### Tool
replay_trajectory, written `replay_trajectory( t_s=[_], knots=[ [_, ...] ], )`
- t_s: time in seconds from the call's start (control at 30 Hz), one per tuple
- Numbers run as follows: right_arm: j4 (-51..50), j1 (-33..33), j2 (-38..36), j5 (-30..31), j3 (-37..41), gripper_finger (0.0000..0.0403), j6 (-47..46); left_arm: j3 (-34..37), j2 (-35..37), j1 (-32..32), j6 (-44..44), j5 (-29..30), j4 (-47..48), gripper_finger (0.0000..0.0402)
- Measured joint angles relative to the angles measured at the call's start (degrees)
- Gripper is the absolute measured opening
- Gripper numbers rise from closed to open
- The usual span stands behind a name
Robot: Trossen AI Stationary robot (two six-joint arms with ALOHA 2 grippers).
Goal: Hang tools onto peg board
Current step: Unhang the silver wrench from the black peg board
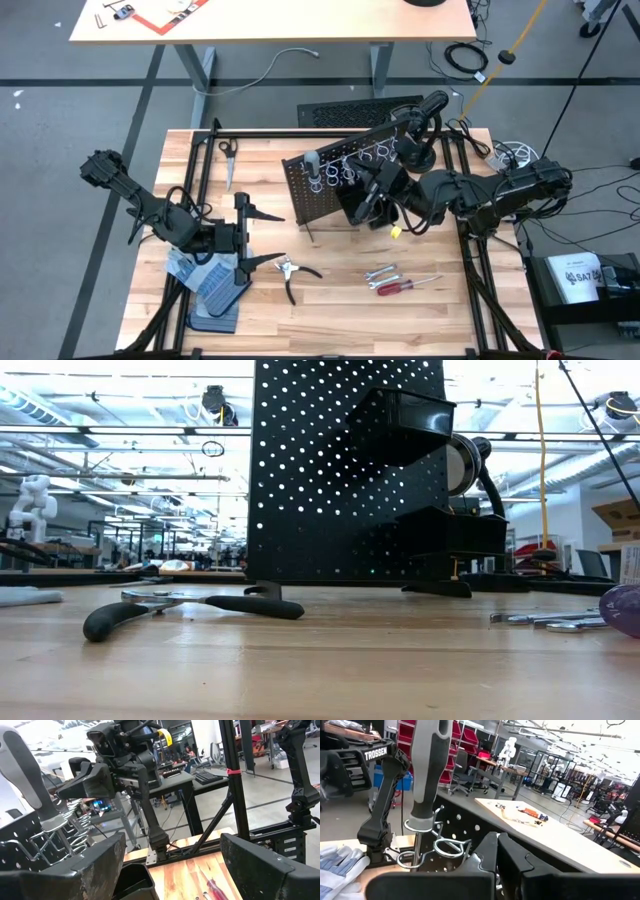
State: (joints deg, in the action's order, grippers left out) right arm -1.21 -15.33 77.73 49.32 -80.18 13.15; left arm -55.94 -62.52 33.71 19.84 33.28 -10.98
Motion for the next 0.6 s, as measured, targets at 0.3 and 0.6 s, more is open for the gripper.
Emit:
replay_trajectory(
  t_s=[0.3, 0.6],
  knots=[
    [3.57, -0.26, 0.0, -0.22, 0.01, 0.0, 3.7, 0.0, 0.0, -0.01, -0.01, 0.0, 0.0, 0.0334],
    [11.25, -0.96, -0.37, -0.06, 0.02, 0.0, 12.45, 0.0, 0.0, -0.02, -0.01, 0.0, 0.04, 0.0334]
  ],
)
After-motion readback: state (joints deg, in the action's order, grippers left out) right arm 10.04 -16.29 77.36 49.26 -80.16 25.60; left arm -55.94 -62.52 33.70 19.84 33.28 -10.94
